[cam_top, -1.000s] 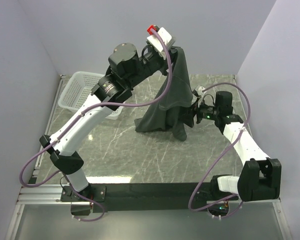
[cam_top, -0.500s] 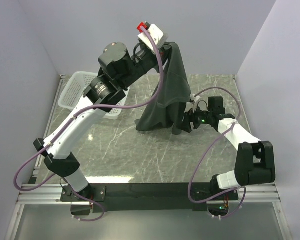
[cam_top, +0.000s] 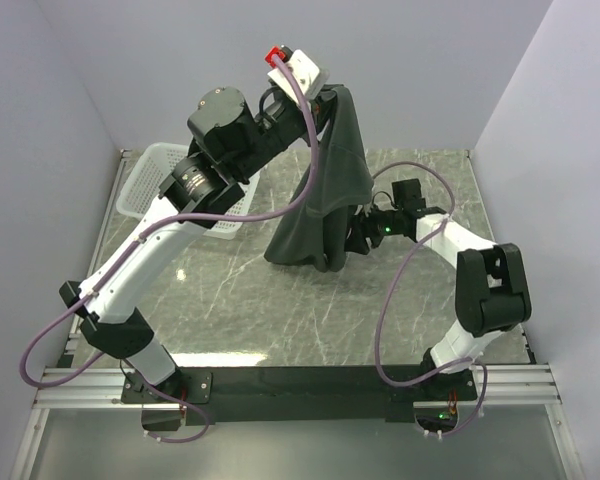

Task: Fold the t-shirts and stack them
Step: Move the tshirt to the center of the board

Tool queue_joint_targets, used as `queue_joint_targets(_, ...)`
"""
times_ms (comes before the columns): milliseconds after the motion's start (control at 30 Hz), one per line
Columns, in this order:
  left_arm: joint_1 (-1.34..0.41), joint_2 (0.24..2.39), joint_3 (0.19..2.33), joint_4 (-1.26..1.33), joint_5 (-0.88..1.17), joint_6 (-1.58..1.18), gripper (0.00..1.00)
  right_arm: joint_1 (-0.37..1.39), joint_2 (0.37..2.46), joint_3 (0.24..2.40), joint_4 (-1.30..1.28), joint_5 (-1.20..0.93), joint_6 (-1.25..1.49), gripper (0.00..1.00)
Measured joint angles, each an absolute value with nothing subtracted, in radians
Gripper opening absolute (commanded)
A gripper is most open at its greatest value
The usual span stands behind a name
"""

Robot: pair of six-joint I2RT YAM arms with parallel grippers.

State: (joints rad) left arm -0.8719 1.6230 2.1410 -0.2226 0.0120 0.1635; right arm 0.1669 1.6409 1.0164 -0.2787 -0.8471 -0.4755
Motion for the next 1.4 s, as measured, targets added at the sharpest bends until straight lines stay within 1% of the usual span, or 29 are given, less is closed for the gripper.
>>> queue_joint_targets(33,-0.872,1.619,2.134,-0.223,0.011,0.163,0.0,0.171,1.65,1.026,-0.279,-0.847,-0.48,0.46)
queue_joint_targets(100,-0.872,1.614,2.125,-0.223,0.01,0.164,0.01,0.172,1.662,1.034,-0.282,-0.845,-0.492,0.29)
queue_joint_targets(133,-0.872,1.612,2.123,-0.223,0.01,0.164,0.01,0.17,1.665,1.034,-0.286,-0.844,-0.496,0.14)
queue_joint_targets(167,-0.872,1.609,2.12,-0.223,0.01,0.165,0.01,0.167,1.666,1.034,-0.293,-0.845,-0.502,0.08)
queue_joint_targets(233,-0.872,1.6,2.109,-0.223,0.005,0.168,0.01,0.154,1.663,1.034,-0.303,-0.86,-0.501,0.0)
queue_joint_targets(333,-0.872,1.586,2.098,-0.223,-0.007,0.171,0.01,0.097,1.618,1.021,-0.307,-0.888,-0.489,0.0)
queue_joint_targets(433,-0.872,1.56,2.069,-0.22,-0.019,0.171,0.01,0.007,1.513,1.009,-0.32,-0.927,-0.489,0.0)
queue_joint_targets(467,-0.872,1.55,2.059,-0.22,-0.02,0.171,0.01,-0.027,1.468,1.011,-0.329,-0.94,-0.497,0.01)
queue_joint_targets(500,-0.872,1.54,2.051,-0.219,-0.021,0.171,0.01,-0.045,1.433,1.016,-0.345,-0.96,-0.519,0.14)
queue_joint_targets(533,-0.872,1.532,2.046,-0.219,-0.02,0.171,0.01,-0.051,1.41,1.019,-0.363,-0.978,-0.533,0.51)
queue_joint_targets(567,-0.872,1.525,2.043,-0.218,-0.02,0.17,0.01,-0.047,1.389,1.023,-0.385,-0.999,-0.551,0.64)
queue_joint_targets(600,-0.872,1.518,2.04,-0.216,-0.02,0.169,0.01,-0.031,1.379,1.025,-0.401,-1.018,-0.579,0.71)
queue_joint_targets(633,-0.872,1.512,2.036,-0.212,-0.02,0.167,0.01,-0.009,1.38,1.029,-0.418,-1.027,-0.605,0.83)
queue_joint_targets(733,-0.872,1.498,2.032,-0.206,-0.01,0.161,0.01,0.075,1.438,1.043,-0.471,-1.037,-0.678,0.89)
queue_joint_targets(833,-0.872,1.489,2.026,-0.206,0.004,0.155,0.01,0.136,1.554,1.085,-0.512,-1.041,-0.728,0.91)
queue_joint_targets(967,-0.872,1.48,2.016,-0.207,0.019,0.144,0.01,0.159,1.686,1.153,-0.533,-1.034,-0.75,0.91)
queue_joint_targets(1167,-0.872,1.467,2.003,-0.207,0.031,0.134,0.01,0.205,1.773,1.273,-0.571,-1.039,-0.758,0.84)
queue_joint_targets(1233,-0.872,1.466,2.003,-0.207,0.031,0.134,0.01,0.232,1.779,1.298,-0.605,-1.045,-0.784,0.79)
queue_joint_targets(1267,-0.872,1.466,2.003,-0.207,0.03,0.134,0.01,0.242,1.779,1.306,-0.63,-1.052,-0.802,0.75)
queue_joint_targets(1300,-0.872,1.466,2.003,-0.207,0.03,0.134,0.01,0.254,1.779,1.314,-0.663,-1.064,-0.836,0.66)
queue_joint_targets(1333,-0.872,1.466,2.003,-0.207,0.03,0.134,0.01,0.262,1.779,1.317,-0.685,-1.07,-0.857,0.61)
queue_joint_targets(1367,-0.872,1.466,2.003,-0.207,0.03,0.134,0.01,0.27,1.779,1.319,-0.713,-1.078,-0.884,0.54)
queue_joint_targets(1400,-0.872,1.465,2.003,-0.207,0.029,0.135,0.01,0.275,1.78,1.319,-0.746,-1.085,-0.914,0.29)
